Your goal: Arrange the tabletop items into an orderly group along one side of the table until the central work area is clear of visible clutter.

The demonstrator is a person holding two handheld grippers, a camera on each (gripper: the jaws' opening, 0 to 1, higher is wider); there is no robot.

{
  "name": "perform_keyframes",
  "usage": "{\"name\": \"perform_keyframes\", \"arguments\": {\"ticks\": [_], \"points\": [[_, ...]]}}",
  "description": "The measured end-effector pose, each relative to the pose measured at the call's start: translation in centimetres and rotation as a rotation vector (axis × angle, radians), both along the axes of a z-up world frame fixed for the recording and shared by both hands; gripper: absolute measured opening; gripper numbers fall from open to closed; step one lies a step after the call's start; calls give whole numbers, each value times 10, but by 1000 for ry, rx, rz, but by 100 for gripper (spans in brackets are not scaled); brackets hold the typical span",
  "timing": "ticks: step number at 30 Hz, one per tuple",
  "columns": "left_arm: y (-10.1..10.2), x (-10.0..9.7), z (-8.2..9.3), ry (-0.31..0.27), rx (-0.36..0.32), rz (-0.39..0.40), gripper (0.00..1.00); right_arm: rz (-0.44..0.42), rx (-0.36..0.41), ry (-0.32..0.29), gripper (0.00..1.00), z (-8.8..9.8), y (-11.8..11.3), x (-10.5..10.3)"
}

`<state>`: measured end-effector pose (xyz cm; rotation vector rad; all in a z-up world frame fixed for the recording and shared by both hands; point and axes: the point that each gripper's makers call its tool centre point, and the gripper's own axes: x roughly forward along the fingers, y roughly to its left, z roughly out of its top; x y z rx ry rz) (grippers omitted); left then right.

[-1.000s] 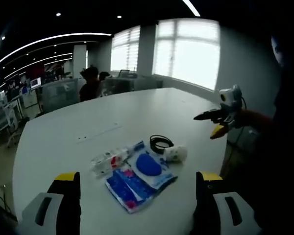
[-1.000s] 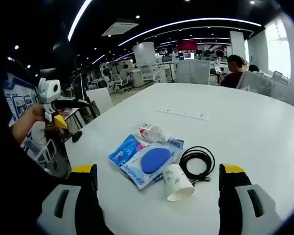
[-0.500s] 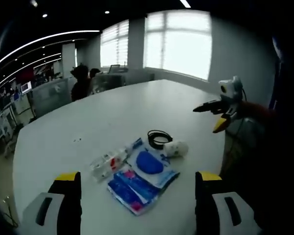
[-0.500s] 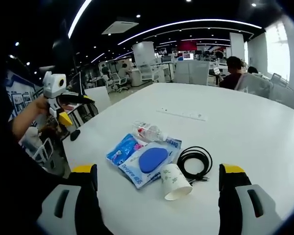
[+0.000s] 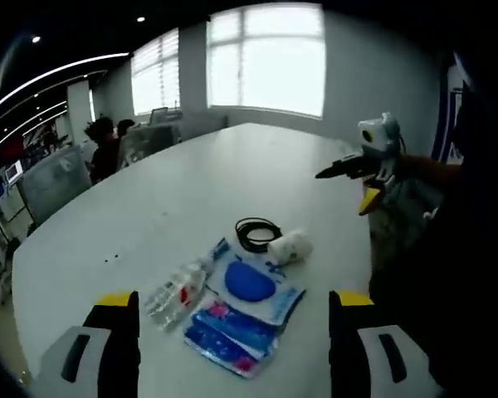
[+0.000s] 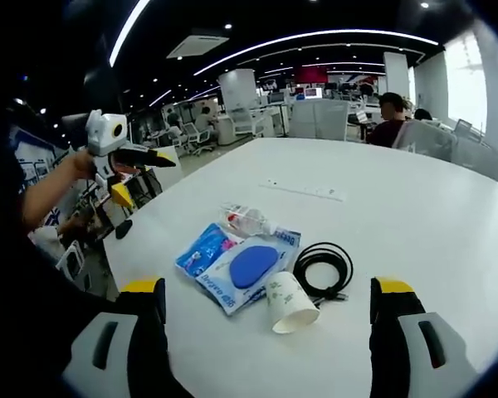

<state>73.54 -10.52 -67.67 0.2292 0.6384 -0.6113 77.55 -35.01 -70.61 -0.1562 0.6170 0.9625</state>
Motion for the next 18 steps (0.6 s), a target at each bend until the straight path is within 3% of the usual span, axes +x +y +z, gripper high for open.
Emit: {"name": "perform_keyframes", "arguments": {"ticks": [9, 18], "points": [[-3, 24, -8, 38, 48, -91, 93, -7, -14, -10, 98, -1, 0, 0], [-19, 38, -22, 71, 61, -191, 88, -6, -15, 6, 98, -8, 3, -5]]}}
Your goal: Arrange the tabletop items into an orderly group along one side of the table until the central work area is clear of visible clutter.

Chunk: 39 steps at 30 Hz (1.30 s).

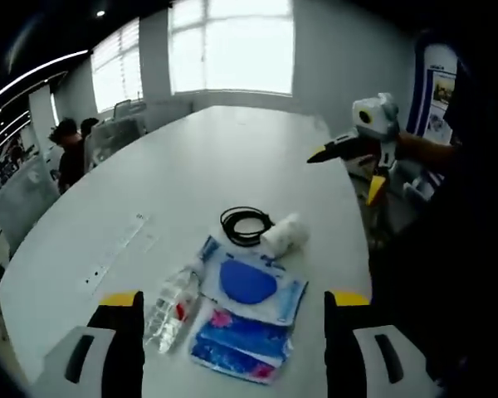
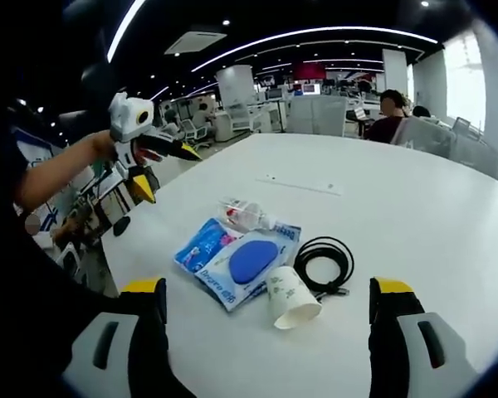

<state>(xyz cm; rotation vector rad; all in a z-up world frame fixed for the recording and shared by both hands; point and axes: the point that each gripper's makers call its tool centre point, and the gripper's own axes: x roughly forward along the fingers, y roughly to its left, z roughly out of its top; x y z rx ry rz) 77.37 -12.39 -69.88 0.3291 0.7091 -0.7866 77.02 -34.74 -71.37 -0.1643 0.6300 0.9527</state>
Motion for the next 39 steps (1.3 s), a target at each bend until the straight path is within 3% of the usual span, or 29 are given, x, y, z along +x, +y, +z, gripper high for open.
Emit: {"name": "perform_keyframes", "arguments": {"ticks": [9, 25, 39], "points": [[-11, 21, -6, -3, 14, -49, 87, -18, 4, -8, 98, 0, 0, 0], [-36, 45, -38, 42, 33, -123, 78, -53, 0, -17, 95, 0, -7, -3], [-39, 65, -65, 90, 96, -164, 70, -86, 4, -4, 93, -6, -12, -2]]}}
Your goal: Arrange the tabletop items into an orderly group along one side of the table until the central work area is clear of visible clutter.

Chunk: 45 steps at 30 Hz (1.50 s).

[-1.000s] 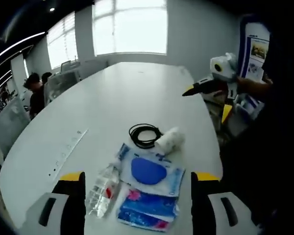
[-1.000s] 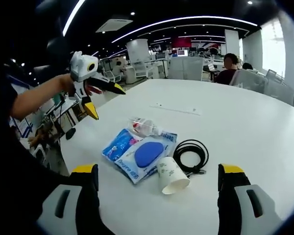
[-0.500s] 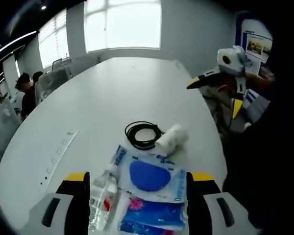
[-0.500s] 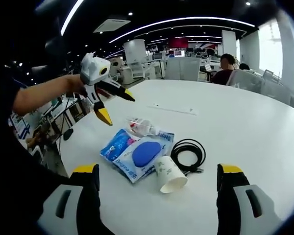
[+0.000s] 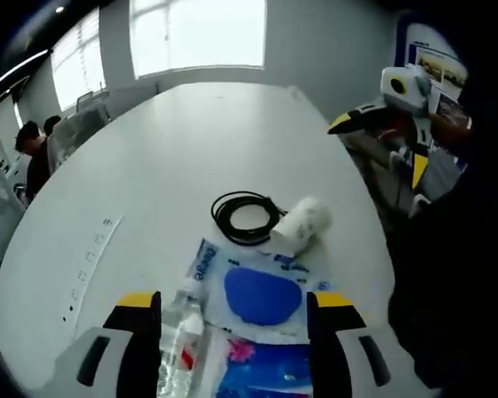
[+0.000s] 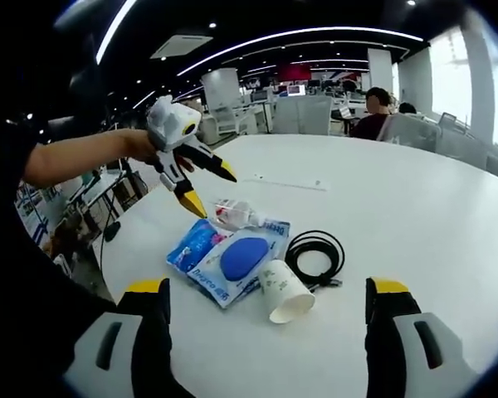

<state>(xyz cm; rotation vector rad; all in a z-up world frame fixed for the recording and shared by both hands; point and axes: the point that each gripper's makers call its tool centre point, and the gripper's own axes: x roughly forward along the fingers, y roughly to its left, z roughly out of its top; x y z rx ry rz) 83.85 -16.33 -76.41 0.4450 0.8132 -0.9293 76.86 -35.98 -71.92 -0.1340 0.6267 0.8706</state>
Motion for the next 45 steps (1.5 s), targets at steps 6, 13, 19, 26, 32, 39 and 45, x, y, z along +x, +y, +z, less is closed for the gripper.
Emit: {"name": "perform_keyframes", "arguments": {"ticks": [6, 13, 19, 26, 32, 39, 45], "points": [[2, 11, -18, 5, 53, -9, 63, -17, -3, 3, 93, -2, -3, 0], [3, 19, -36, 48, 68, -6, 55, -33, -6, 0, 92, 0, -6, 2], [4, 27, -48, 66, 101, -26, 48, -33, -20, 8, 91, -4, -7, 3], [4, 35, -58, 85, 135, -63, 41, -20, -35, 16, 90, -7, -3, 4], [5, 42, -66, 100, 175, -104, 37, -20, -49, 16, 90, -8, -2, 6], [-2, 48, -78, 127, 191, -132, 33, -36, -52, 24, 90, -10, -7, 7], [0, 51, -91, 164, 208, -129, 30, -44, -57, 33, 90, -12, -9, 8]]}}
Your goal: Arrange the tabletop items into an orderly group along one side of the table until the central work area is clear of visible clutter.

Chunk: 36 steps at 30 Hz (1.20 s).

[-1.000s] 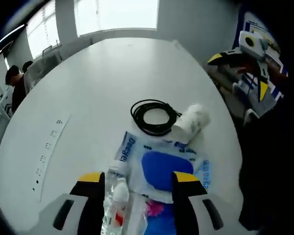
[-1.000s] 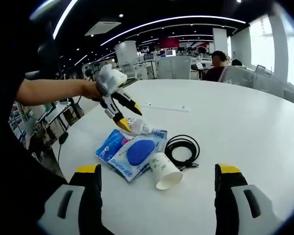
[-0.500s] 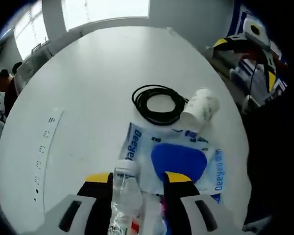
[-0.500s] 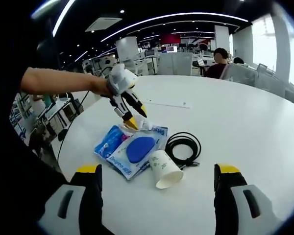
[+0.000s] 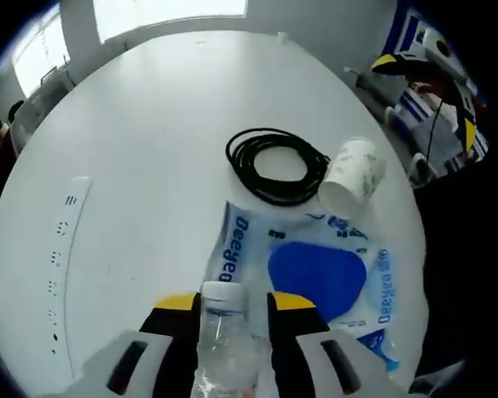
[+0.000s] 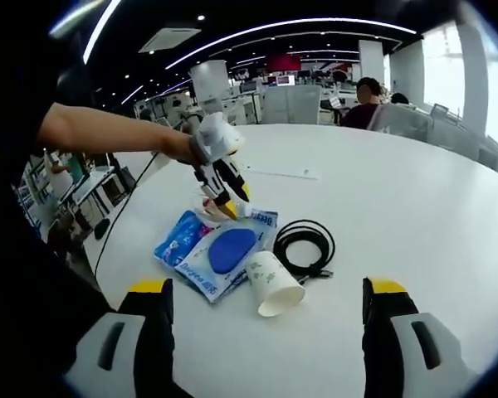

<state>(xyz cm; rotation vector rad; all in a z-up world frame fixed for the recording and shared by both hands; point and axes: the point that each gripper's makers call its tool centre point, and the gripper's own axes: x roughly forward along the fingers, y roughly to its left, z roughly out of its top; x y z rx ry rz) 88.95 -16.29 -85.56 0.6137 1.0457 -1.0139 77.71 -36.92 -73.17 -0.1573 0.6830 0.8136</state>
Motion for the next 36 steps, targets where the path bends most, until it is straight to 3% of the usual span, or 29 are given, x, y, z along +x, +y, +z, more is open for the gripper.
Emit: {"name": "perform_keyframes", "arguments": {"ticks": [10, 26, 36], "points": [[2, 10, -9, -32, 36, -32, 21, -3, -11, 12, 89, -5, 1, 5], [-1, 5, -10, -45, 32, -108, 19, -26, -5, 23, 89, -9, -1, 5], [-1, -2, 1, -44, 38, -130, 18, -20, -3, 16, 89, -8, 0, 4]]}}
